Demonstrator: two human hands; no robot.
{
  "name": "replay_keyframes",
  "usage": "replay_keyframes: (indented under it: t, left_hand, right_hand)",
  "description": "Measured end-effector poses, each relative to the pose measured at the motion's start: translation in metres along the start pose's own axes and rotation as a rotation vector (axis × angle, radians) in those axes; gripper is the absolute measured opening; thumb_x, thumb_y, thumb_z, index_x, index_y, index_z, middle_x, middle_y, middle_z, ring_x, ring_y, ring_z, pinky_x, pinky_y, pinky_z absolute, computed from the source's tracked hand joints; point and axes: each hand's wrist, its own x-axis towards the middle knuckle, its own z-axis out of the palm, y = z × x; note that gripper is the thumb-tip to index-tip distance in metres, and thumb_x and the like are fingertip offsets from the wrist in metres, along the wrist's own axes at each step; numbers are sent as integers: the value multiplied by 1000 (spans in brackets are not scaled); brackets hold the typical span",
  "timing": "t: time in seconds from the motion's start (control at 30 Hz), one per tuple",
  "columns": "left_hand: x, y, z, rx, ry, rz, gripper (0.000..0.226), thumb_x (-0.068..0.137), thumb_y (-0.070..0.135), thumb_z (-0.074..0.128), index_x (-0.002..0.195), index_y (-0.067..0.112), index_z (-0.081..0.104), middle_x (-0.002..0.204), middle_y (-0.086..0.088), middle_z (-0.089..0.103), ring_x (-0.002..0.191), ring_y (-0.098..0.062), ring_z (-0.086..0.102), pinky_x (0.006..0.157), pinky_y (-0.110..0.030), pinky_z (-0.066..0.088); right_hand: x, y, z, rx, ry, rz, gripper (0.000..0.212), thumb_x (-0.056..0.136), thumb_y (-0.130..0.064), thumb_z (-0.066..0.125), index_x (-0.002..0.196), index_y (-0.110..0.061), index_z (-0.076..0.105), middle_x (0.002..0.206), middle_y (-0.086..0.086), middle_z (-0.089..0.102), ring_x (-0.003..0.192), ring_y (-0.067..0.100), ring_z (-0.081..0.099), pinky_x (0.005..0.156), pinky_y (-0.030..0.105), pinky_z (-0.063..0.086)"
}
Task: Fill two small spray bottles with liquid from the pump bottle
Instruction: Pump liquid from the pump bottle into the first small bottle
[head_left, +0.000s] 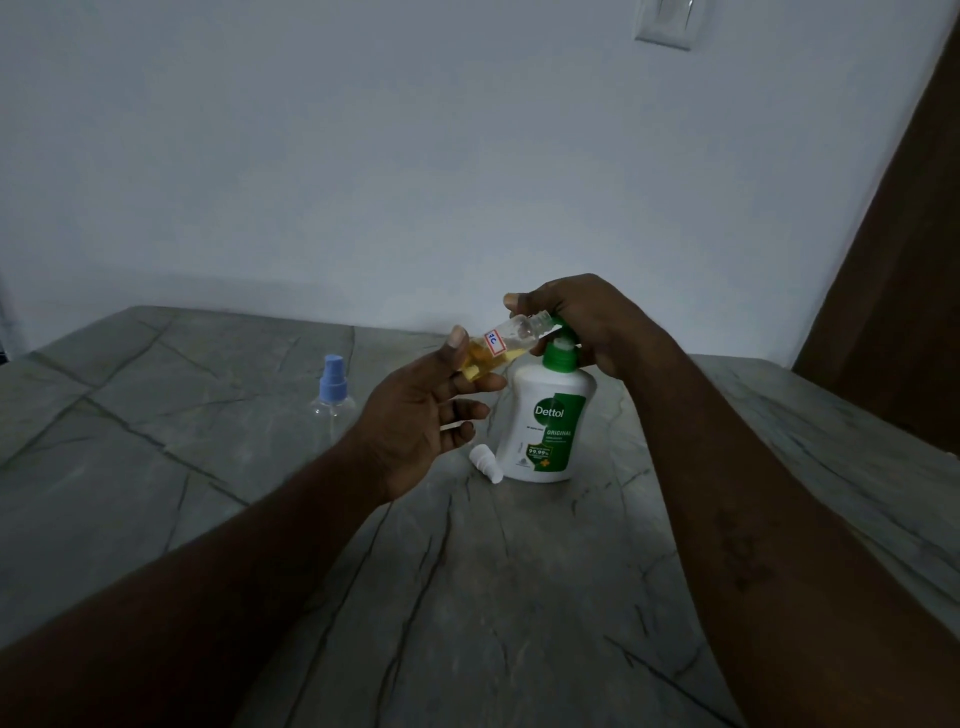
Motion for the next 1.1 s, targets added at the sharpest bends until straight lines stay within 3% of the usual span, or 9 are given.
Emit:
replay_keyframes:
  t: [0.13, 0.23, 0.47, 0.6, 0.77, 1.0, 1.1]
  left_hand:
    - [0, 2, -1, 14, 2, 0, 54, 83, 56, 58, 117, 15, 68, 98, -5, 76, 72, -12, 63, 72, -31, 46]
    - [0, 1, -1, 8, 9, -2, 53, 83, 55, 58, 116, 15, 69, 97, -5, 76, 71, -13, 63, 70, -31, 46]
    - [1, 0, -1, 13, 1, -13, 55, 82, 56, 57, 115, 15, 68, 97, -5, 76, 72, -13, 63, 70, -31, 46]
    - [1, 0, -1, 17, -6, -11, 53, 85, 57, 55, 115, 15, 68, 98, -6, 76, 72, -13, 64, 71, -31, 46]
    - [0, 0, -1, 11, -3, -23, 56, 83, 58, 56, 115, 14, 68, 95, -7, 76, 72, -15, 64, 71, -31, 47]
    - [0, 0, -1, 22, -13, -6, 51, 87, 58, 54, 112, 15, 68, 95, -6, 76, 72, -14, 63, 72, -31, 46]
    - [0, 0, -1, 22, -18, -5, 52, 87, 58, 54, 111, 16, 69, 96, -7, 76, 72, -14, 64, 72, -32, 46]
  right_hand:
    - [2, 3, 0, 39, -28, 19, 27, 83, -30, 78, 102, -11, 80, 100, 5, 80, 62, 15, 67, 82, 38, 55]
    - [3, 6, 0, 58, -42, 44, 19, 86, -22, 74, 99, -11, 81, 101, 8, 79, 57, 14, 66, 73, 33, 53]
    - [3, 4, -1, -12, -37, -8, 31, 87, -34, 75, 109, -11, 79, 101, 7, 78, 62, 14, 67, 72, 31, 51]
    - [1, 1, -1, -10, -29, -16, 25, 87, -31, 74, 103, -12, 79, 101, 5, 79, 62, 14, 66, 78, 35, 53]
    - [3, 5, -1, -11, -47, 38, 20, 87, -21, 71, 103, -13, 81, 103, 7, 80, 60, 15, 67, 64, 28, 48]
    - [-3, -1, -1, -47, -22, -8, 26, 85, -36, 79, 97, -13, 79, 89, 3, 77, 62, 15, 67, 73, 32, 51]
    - [-3, -3, -2, -43, -21, -18, 25, 84, -37, 80, 93, -14, 79, 88, 2, 77, 61, 14, 67, 70, 30, 52]
